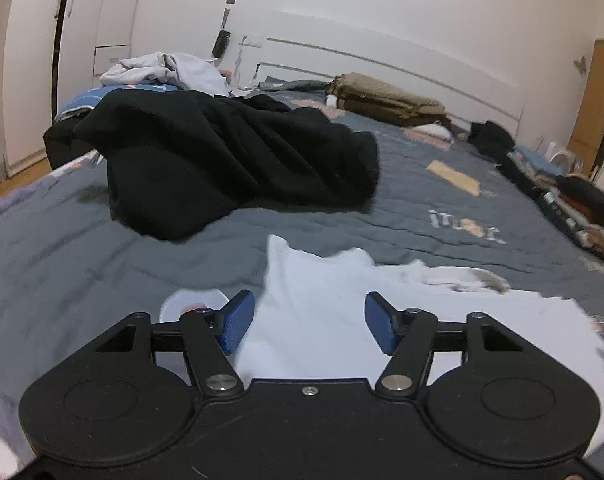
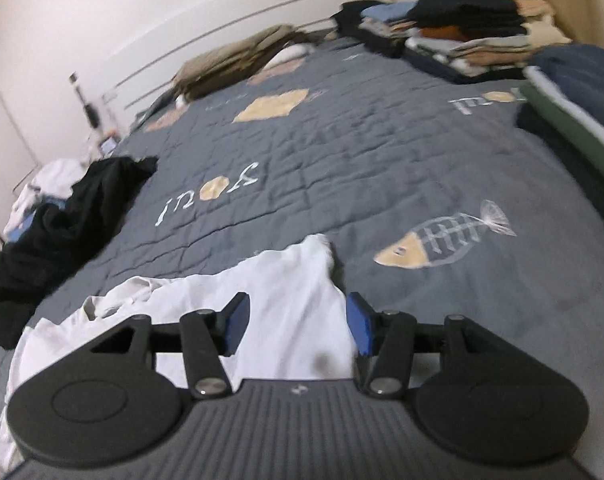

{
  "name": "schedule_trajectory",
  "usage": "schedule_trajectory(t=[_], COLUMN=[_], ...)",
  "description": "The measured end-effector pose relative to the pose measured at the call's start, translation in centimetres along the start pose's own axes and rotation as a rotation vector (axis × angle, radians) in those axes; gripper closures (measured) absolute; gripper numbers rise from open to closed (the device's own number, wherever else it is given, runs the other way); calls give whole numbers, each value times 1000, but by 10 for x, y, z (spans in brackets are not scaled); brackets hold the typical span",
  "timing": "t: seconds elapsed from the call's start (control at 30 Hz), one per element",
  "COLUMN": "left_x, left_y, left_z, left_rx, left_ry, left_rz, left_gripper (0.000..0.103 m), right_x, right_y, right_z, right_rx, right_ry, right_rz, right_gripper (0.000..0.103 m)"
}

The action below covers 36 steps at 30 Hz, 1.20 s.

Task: Fold clothes

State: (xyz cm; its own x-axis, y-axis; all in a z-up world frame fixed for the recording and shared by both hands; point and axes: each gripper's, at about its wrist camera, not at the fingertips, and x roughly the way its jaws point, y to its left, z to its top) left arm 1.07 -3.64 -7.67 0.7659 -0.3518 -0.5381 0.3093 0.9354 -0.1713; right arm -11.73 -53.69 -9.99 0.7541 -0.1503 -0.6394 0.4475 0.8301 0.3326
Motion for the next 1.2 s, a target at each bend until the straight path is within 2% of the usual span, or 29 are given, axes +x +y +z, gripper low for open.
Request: schedule_trajectory(t=[0.17,0.3,0.47,0.57,0.67,0.73,0.77,0.8,0.83,0.87,0.9,1.0,1.2], left_x=[49,87,125,138,143,146,147,147,146,144,141,136,117], left_y=[13,24,28,29,38,44,46,47,47,47,46,48,51], left_z=[19,28,29,27,27,27,27,27,27,28,29,36,60], left_rx=[33,13,-1,0,-44,-78,-92,-99,-101,-97,-99,-136,-192], left_ry=[40,72,121,146,163,176,186,199,203,196,182,133,-12], left_rz=[11,-3,-13,-21,-36,-51,-66,-86,-104,-116,-124,-139,-165], left_gripper=[47,47,48,50,51,63,80,91,93,97,99,101,101], right_x=[36,56,74,84,93,96,97,97,98,98,97,92,63], right_y=[4,5,1,-3,-9,-12,-13,-13,-13,-13,-13,-12,-9], right_z=[13,17,20,21,21,20,20,19,19,19,19,21,40], right_rx=[-64,-89,-70,-45,12,52,72,82,88,100,114,139,193], right_ry=[66,85,104,117,136,138,138,138,138,136,132,106,-68], right_rz=[-1,6,25,28,47,76,92,100,105,118,133,142,192], right_gripper=[51,51,50,50,49,49,49,50,53,70,95,100,102])
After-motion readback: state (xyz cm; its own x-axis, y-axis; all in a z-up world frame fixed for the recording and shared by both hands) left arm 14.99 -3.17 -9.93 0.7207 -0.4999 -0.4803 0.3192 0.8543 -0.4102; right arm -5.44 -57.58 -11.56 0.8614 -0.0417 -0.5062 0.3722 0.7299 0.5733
